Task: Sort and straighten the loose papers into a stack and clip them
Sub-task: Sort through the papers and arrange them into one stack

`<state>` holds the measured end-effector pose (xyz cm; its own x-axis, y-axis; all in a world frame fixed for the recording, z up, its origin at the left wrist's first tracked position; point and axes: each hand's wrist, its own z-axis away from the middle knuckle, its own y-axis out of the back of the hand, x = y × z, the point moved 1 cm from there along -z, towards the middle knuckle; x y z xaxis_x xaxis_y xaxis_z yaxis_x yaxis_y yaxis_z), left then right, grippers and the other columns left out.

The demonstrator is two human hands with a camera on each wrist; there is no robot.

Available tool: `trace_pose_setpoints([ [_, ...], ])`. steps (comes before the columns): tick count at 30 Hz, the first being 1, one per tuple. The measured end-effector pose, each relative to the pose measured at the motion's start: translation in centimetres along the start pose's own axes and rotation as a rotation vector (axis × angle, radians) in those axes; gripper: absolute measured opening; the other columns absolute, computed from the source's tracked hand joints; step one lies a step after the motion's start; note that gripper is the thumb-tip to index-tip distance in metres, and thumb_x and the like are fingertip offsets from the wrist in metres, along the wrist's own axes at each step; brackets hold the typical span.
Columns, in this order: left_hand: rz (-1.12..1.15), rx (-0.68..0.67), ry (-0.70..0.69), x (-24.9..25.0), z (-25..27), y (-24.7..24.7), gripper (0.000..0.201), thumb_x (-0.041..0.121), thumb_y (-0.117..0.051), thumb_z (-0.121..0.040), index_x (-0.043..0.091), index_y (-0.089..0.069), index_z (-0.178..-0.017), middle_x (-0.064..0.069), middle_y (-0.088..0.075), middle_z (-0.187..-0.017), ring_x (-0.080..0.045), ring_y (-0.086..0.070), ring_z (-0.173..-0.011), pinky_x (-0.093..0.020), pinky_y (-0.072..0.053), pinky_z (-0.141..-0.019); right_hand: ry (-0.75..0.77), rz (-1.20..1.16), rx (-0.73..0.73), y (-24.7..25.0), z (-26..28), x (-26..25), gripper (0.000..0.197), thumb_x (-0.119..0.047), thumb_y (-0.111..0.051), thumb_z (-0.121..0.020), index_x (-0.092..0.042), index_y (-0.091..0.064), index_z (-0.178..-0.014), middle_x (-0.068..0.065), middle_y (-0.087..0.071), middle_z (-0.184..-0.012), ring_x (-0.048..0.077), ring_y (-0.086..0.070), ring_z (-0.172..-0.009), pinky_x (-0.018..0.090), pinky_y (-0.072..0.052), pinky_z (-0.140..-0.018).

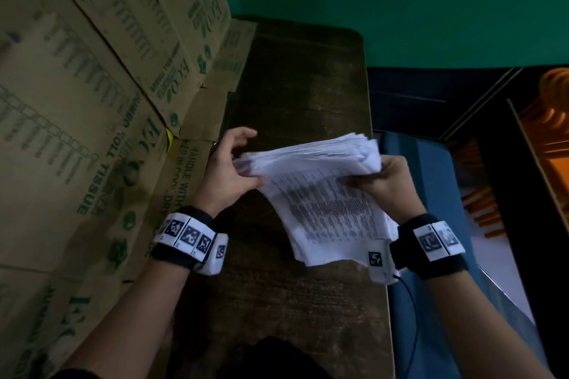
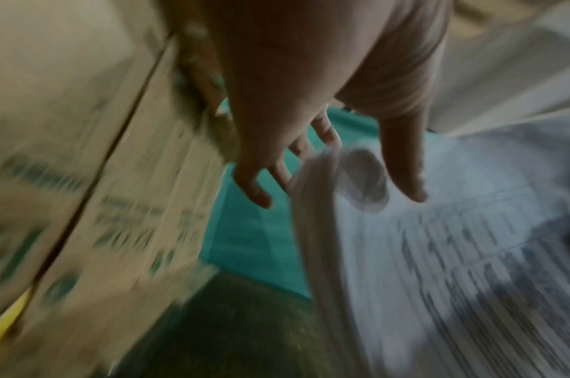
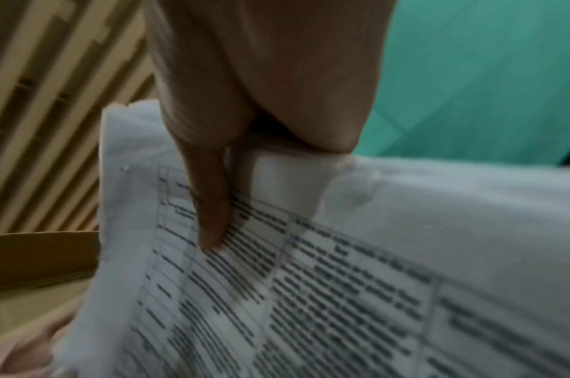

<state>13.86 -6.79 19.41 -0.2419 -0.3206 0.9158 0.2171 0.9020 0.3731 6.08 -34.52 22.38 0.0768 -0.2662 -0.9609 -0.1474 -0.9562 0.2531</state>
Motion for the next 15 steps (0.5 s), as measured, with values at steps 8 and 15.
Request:
trace_pose_setpoints([
  [8,-0.033,-0.205,0.07,1.1,-0.9,-3.4,0.039,0.012,-0.083,-0.069,0.045,-0.069,-0.084,0.017,-0.072,-0.086,0.001,-0.067,-0.089,-0.031,-0.053,-0.08,-0.017,0.289,-0.157,-3.3,-1.1,0.3,0.013,-0.019,-0.083,-0.072,-0.016,-0.075,-0.082,0.001,-0.073,-0.073,0.015,-0.069,-0.068,0.039,-0.055,-0.06],
  [15,0.15,-0.014,0.327,-4.0,-0.5,0.4,0.034,-0.001,-0.079,-0.07,0.028,-0.064,-0.078,0.009,-0.067,-0.083,-0.013,-0.063,-0.084,-0.045,-0.049,-0.091,-0.42,0.783,-0.057,3.3,3.5,7.4,0.022,-0.03,-0.082,-0.062,-0.024,-0.064,-0.075,-0.013,-0.061,-0.06,0.01,-0.061,-0.065,0.026,-0.045,-0.057],
])
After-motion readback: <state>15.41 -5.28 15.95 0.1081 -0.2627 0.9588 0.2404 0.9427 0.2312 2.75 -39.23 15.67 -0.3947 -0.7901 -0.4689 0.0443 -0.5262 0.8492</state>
